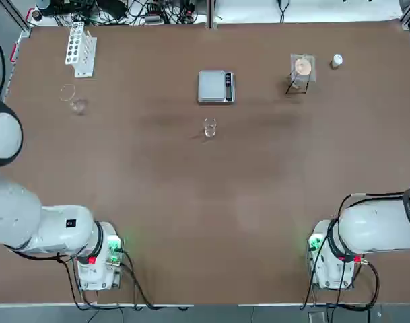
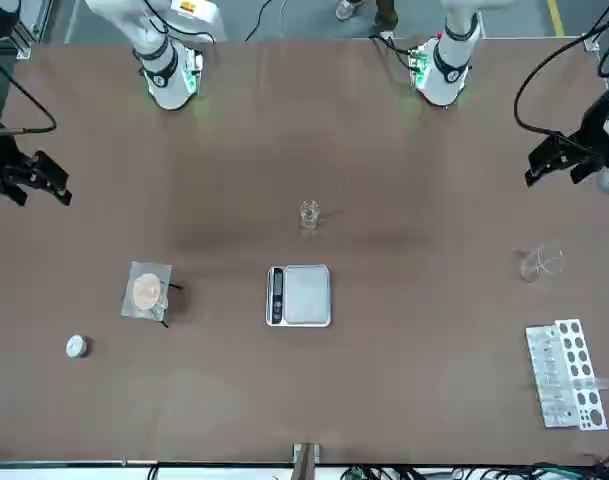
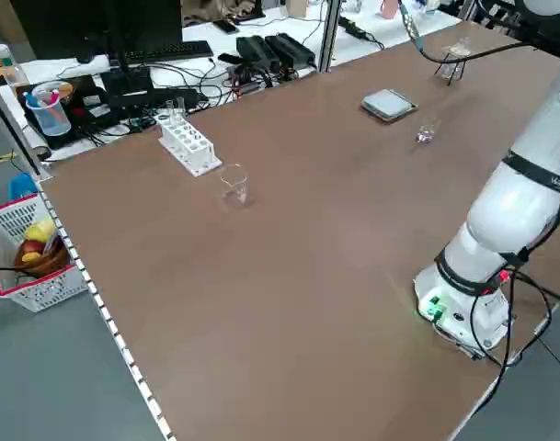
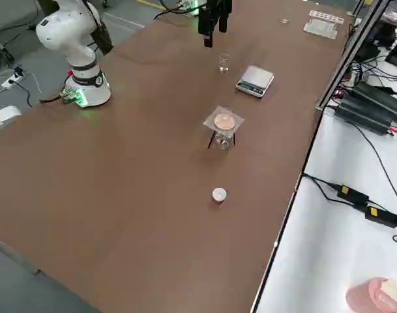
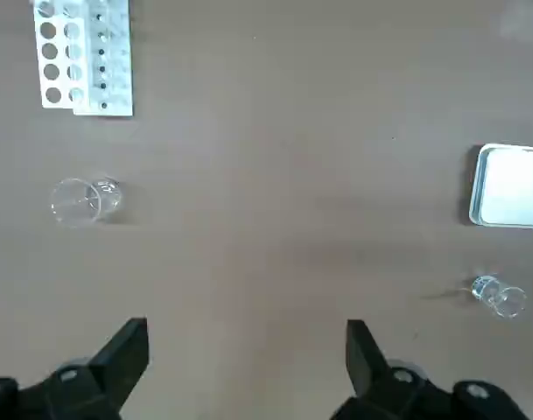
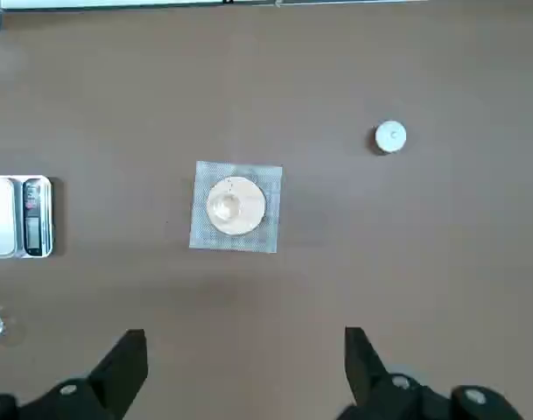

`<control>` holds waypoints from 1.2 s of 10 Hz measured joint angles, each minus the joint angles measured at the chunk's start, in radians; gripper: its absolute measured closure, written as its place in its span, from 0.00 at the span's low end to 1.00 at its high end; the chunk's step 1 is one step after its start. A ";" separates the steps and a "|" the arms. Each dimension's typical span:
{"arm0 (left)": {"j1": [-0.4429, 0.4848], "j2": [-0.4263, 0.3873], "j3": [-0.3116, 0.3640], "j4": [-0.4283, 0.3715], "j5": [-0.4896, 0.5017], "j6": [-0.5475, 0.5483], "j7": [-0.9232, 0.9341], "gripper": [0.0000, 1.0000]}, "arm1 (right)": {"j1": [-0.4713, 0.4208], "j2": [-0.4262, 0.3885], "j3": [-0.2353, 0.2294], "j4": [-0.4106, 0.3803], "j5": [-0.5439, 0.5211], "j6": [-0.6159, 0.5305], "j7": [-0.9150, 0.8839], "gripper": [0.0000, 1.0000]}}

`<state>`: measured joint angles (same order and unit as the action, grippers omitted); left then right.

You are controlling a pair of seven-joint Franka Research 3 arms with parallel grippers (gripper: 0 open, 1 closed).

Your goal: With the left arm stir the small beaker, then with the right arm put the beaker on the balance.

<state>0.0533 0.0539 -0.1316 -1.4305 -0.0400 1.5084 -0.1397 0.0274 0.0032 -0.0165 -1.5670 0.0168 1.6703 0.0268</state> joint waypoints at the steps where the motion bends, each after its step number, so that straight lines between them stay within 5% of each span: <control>1: 0.000 0.000 0.001 0.000 0.000 -0.001 0.000 0.00 | 0.000 0.000 0.000 0.000 0.000 0.000 0.000 0.00; 12: -0.013 0.053 -0.009 -0.009 -0.001 0.001 -0.005 0.01 | 0.000 0.000 0.000 0.000 0.000 0.000 0.000 0.00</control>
<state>0.0403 0.1066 -0.1406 -1.4394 -0.0406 1.5090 -0.1447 0.0274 0.0032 -0.0165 -1.5673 0.0168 1.6705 0.0268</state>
